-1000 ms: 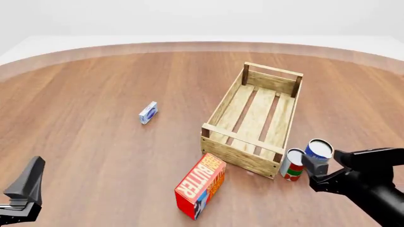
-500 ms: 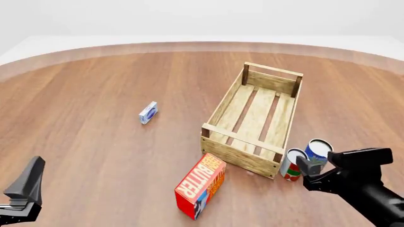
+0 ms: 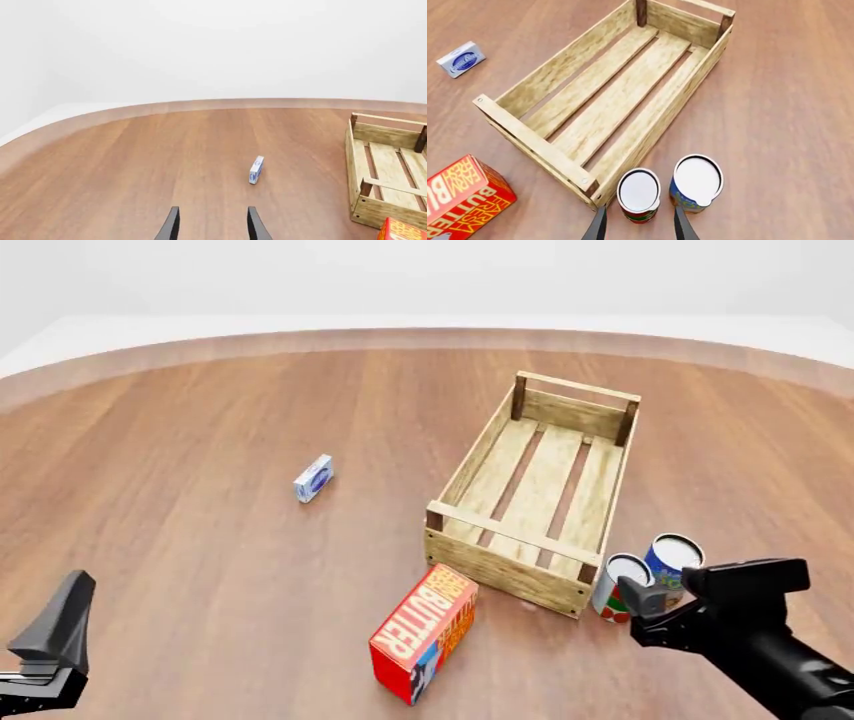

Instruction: Pick up the tomato sauce, and put it in the wooden tray.

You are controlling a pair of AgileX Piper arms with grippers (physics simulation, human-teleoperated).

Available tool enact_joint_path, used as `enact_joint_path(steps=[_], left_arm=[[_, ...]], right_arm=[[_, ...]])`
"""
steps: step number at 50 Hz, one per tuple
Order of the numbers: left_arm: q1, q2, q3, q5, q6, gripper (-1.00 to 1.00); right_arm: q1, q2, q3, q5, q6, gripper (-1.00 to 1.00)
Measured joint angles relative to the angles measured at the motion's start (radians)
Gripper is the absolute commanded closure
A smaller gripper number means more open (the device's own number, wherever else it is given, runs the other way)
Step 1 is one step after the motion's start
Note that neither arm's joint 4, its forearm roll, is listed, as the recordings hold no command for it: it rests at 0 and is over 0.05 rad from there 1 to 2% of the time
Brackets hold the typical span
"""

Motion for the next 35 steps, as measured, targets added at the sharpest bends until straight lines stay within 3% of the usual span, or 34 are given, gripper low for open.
enact_joint_path(steps=[35], left_arm=[[0.000,0.000,0.000,0.000,0.000,-1.00]], right_arm=[[-0.001,0.143,0.006,-0.125,0.003,-1.00]])
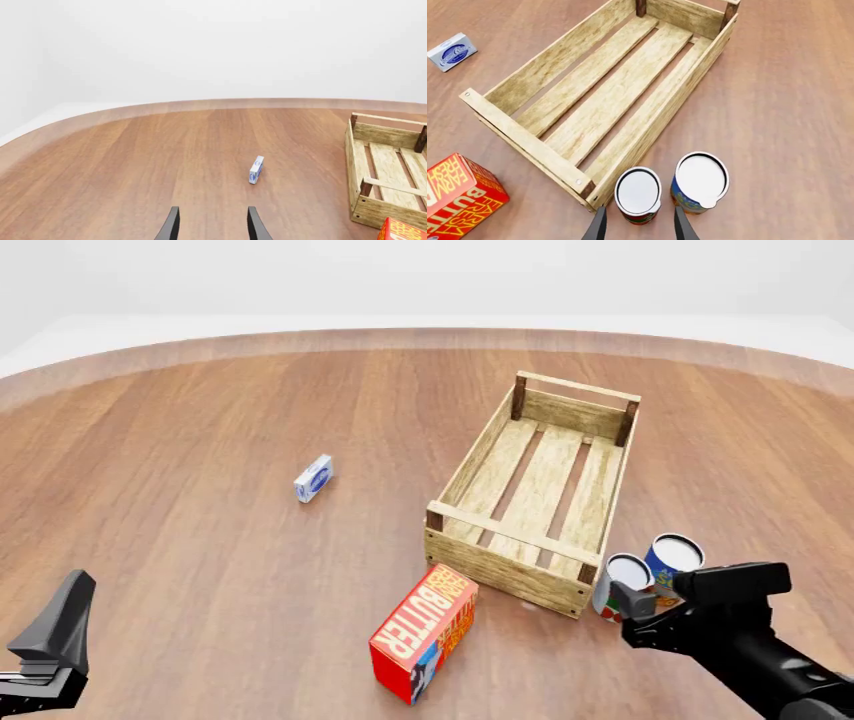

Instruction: Pick up the tomato sauce, and put it in the wooden tray.

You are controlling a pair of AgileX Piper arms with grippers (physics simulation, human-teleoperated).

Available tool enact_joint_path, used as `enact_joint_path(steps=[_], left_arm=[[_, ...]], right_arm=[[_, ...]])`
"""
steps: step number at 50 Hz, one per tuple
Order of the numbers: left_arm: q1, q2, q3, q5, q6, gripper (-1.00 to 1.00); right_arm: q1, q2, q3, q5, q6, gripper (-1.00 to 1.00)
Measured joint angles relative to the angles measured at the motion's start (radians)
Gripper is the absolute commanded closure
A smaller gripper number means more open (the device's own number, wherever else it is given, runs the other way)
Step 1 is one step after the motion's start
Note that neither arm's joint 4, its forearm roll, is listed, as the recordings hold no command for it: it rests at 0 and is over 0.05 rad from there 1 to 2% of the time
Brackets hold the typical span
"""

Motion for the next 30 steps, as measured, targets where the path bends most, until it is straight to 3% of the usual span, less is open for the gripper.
enact_joint_path(steps=[30], left_arm=[[0.000,0.000,0.000,0.000,0.000,-1.00]], right_arm=[[0.005,0.143,-0.002,-0.118,0.005,-1.00]])
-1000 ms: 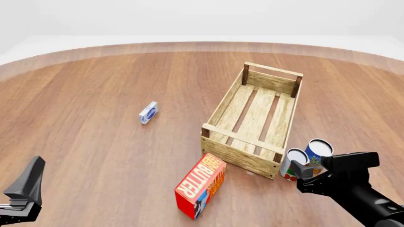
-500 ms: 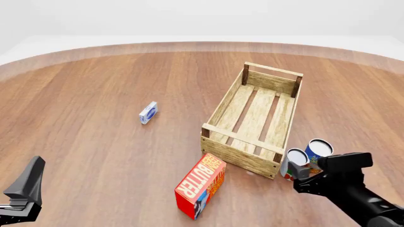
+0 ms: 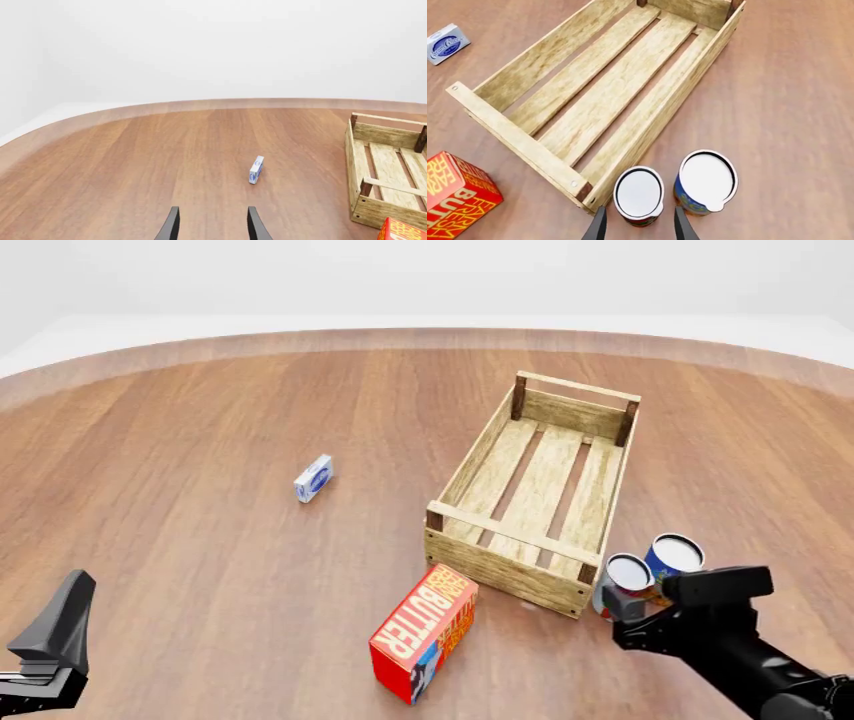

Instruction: Pick up the tomato sauce, and put it in the wooden tray.

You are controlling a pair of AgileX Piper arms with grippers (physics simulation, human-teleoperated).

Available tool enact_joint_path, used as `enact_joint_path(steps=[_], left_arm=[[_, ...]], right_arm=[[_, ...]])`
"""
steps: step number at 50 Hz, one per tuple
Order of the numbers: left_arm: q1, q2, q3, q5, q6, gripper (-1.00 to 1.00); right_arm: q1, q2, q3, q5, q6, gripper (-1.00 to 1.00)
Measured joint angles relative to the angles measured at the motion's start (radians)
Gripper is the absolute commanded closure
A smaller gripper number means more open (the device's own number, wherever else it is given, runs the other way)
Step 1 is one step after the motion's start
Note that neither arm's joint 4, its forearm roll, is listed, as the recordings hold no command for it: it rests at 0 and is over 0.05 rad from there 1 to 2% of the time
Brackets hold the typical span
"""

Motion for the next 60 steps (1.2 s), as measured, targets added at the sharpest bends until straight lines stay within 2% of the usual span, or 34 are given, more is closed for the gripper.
enact_joint_path(steps=[29,42,43,60], left_arm=[[0.000,0.000,0.000,0.000,0.000,-1.00],[0.000,0.000,0.000,0.000,0.000,-1.00],[0.000,0.000,0.000,0.000,0.000,-1.00],[0.000,0.000,0.000,0.000,0.000,-1.00]], right_arm=[[0.003,0.127,-0.008,-0.101,0.013,-1.00],[0.005,0.141,-0.021,-0.098,0.010,-1.00],[0.005,0.142,-0.021,-0.098,0.010,1.00],[0.008,0.147,-0.023,-0.105,-0.006,1.00]])
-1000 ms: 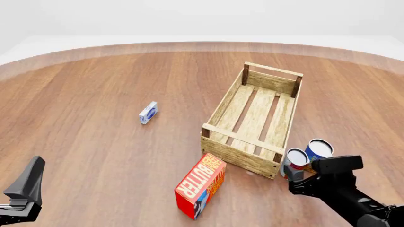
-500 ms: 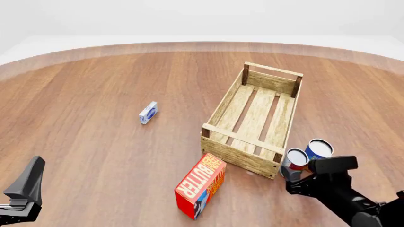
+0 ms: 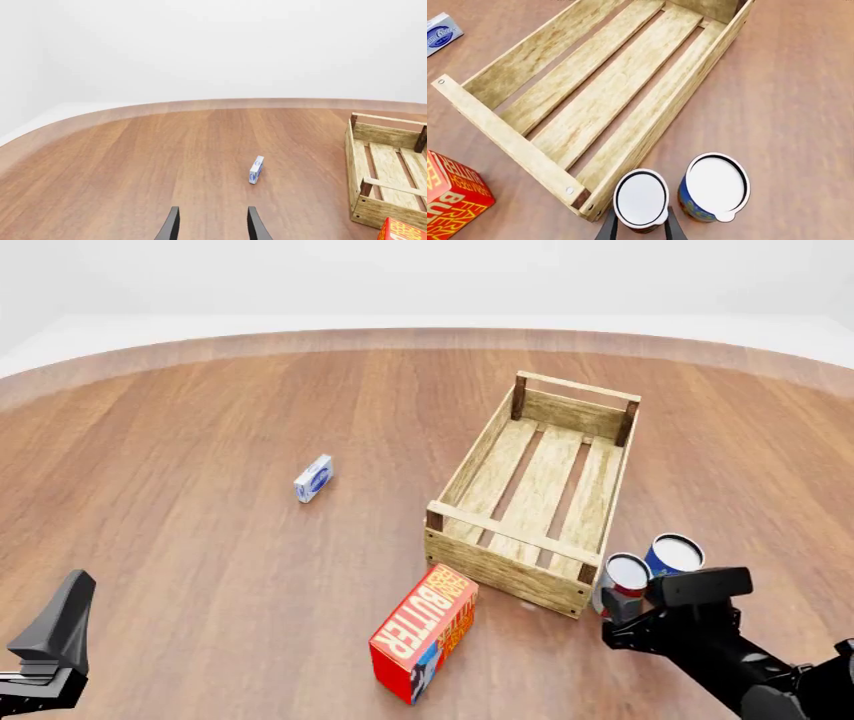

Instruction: Pick up the tomato sauce, and put it in the wooden tray.

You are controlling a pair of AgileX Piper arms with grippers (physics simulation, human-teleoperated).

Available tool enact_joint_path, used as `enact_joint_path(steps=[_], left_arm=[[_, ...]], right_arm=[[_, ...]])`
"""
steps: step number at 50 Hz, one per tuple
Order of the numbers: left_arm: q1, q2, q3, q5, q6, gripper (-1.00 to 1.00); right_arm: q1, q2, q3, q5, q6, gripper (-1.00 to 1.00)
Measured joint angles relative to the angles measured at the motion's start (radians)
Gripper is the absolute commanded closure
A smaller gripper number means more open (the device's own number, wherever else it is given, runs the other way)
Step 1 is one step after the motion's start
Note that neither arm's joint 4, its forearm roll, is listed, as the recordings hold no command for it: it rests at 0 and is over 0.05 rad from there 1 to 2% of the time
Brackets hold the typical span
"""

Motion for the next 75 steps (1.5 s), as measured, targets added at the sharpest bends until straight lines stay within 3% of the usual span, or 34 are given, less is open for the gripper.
enact_joint_path(steps=[27,75], left_arm=[[0.000,0.000,0.000,0.000,0.000,-1.00],[0.000,0.000,0.000,0.000,0.000,-1.00]], right_arm=[[-0.032,-0.158,0.007,0.113,-0.028,1.00],[-0.048,-0.688,-0.062,0.612,-0.032,1.00]])
